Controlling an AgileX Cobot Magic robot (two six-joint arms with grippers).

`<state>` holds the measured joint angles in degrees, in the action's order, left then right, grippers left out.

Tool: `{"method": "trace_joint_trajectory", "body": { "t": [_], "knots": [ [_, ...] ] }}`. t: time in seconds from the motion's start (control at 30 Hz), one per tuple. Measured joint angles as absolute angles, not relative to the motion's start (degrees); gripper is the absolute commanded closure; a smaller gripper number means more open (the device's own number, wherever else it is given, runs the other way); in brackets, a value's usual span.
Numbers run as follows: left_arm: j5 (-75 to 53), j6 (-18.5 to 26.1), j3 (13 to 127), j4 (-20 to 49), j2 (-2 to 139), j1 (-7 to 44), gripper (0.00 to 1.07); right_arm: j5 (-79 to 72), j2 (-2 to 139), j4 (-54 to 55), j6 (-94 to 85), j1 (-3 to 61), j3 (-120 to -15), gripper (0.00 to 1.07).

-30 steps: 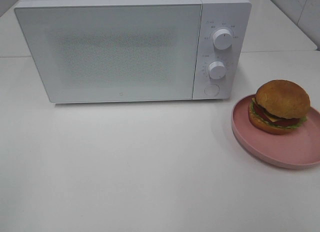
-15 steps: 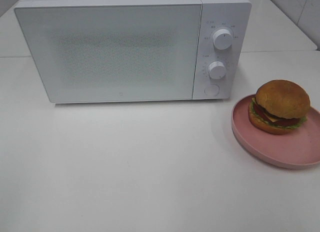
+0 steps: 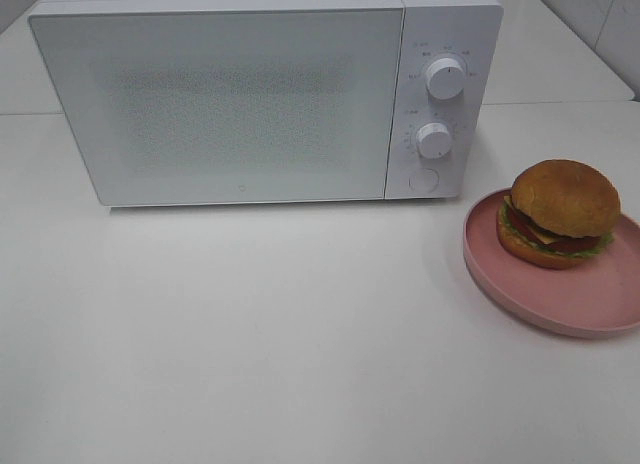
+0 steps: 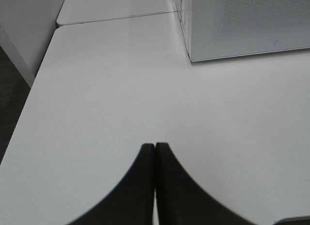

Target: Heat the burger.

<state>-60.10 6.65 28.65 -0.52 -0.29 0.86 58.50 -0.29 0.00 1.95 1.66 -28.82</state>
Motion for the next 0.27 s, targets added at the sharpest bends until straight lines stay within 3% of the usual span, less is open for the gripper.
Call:
{"method": "trace_joint_trajectory", "body": {
  "t": [0.27],
  "knots": [
    [-60.1, 6.6, 28.6, -0.5, -0.3, 0.9, 1.06, 58.5, -0.3, 0.0, 1.9, 1.7, -28.8, 0.38]
  ]
}}
